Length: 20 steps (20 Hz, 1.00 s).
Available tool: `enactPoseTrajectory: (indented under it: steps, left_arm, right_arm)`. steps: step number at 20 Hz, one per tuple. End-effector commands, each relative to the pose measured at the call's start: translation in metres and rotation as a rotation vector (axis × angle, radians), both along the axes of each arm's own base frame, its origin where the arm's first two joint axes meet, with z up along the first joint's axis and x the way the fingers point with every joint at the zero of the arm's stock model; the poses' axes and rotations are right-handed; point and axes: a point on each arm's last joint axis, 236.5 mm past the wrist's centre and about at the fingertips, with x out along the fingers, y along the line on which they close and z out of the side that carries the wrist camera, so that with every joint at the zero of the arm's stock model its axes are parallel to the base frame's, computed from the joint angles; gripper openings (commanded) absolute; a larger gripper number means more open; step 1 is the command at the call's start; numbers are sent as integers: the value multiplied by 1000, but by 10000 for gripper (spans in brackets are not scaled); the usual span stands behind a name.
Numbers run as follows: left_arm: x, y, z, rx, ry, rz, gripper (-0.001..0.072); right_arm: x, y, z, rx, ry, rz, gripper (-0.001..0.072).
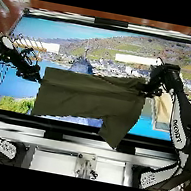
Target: Fold the shirts.
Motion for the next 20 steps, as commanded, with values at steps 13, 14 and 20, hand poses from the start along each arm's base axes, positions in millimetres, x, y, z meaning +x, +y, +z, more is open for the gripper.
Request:
enactPoseTrajectory:
  steps: [13, 14, 20]
  left_arm:
    - [-146, 12, 30, -155, 120, 178, 629]
    - [-160, 8, 16, -160, 133, 202, 628]
    - [-188, -15, -26, -203, 115, 191, 618]
  right_arm:
    - [-124, -88, 83, 109, 10, -202, 519]
    - [-131, -80, 78, 158, -6, -212, 519]
    - [-143, -65, 63, 236, -16, -209, 519]
